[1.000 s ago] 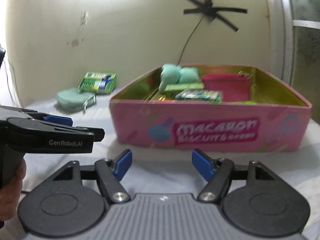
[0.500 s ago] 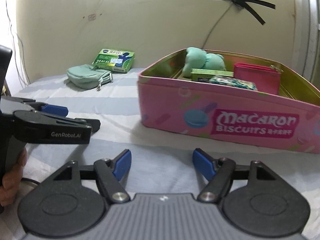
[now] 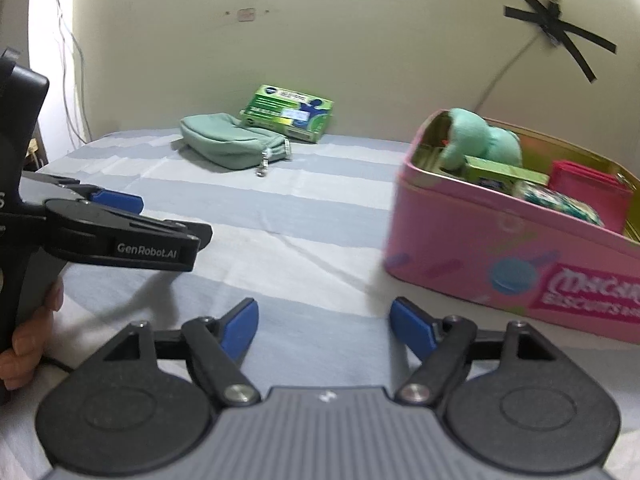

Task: Organize objects
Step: 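Withdraw the right gripper from the pink tin, then move the right gripper toward the mint-green zippered pouch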

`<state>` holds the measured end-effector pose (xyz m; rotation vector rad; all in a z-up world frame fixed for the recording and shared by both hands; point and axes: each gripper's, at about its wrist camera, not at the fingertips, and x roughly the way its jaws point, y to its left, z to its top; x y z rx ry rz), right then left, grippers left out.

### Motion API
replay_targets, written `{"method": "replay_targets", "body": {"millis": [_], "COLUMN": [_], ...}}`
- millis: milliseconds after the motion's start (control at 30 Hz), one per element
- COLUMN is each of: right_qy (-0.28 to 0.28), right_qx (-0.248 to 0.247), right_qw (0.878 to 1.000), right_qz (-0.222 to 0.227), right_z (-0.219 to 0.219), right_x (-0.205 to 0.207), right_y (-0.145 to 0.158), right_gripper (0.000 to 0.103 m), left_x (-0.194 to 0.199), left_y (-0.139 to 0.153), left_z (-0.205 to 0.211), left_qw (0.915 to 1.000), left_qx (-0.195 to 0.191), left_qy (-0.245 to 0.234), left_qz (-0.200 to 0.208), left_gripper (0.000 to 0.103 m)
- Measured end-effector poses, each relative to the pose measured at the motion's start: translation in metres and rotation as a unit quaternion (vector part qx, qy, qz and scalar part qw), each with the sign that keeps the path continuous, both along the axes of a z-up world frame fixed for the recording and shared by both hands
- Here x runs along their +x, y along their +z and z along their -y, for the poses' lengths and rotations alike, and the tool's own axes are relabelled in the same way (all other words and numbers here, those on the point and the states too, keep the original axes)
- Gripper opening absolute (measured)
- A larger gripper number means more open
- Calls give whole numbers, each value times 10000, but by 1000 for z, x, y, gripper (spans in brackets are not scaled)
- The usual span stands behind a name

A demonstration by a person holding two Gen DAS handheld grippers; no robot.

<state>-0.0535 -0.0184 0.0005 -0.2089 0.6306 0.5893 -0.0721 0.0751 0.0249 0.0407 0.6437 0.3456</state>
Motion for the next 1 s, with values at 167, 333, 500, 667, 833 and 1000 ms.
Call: {"method": "replay_targets", "body": {"millis": [167, 333, 500, 667, 833, 1000], "right_qy": [60, 70, 97, 111, 121, 143], "right_qx": [25, 60, 117, 119, 109, 79], "right_qw": [10000, 9999, 9999, 9999, 9999, 9999], "right_qz": [28, 46, 21, 30, 31, 38], "right_z": [-6, -4, -1, -1, -2, -3], "right_x": [-2, -4, -3, -4, -5, -6], "right_y": [0, -1, -1, -2, -3, -3], "right_gripper": [76, 76, 77, 78, 79, 81], "left_x": [-5, -9, -10, -11, -11, -10], "left_y": [-1, -3, -1, 0, -1, -1], "left_z": [-3, 15, 9, 6, 7, 7], "left_qw": [9999, 9979, 9986, 9990, 9989, 9991], "left_qx": [-27, 592, 451, 349, 394, 358], "left_qy": [59, -115, -73, -32, -52, -21], "left_qz": [114, 224, 251, 269, 266, 245], "left_gripper": [84, 83, 83, 83, 83, 83]}}
